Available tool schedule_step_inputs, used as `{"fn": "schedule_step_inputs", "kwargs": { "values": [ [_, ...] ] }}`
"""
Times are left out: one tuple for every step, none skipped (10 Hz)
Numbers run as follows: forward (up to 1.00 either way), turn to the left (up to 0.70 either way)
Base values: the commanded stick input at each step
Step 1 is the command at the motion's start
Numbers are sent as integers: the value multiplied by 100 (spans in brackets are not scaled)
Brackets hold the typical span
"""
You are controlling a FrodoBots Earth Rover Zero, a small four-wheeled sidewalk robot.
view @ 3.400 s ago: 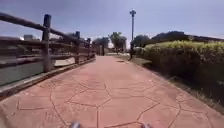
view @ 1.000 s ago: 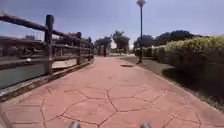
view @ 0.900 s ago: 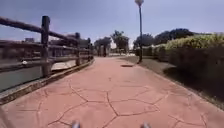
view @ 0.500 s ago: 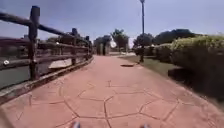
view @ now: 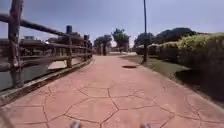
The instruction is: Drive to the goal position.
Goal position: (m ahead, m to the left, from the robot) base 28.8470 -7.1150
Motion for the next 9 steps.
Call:
{"fn": "schedule_step_inputs", "kwargs": {
  "values": [
    [85,0],
    [85,0],
    [85,0],
    [85,0],
    [85,0],
    [85,0],
    [85,0],
    [85,0],
    [85,0]
  ]
}}
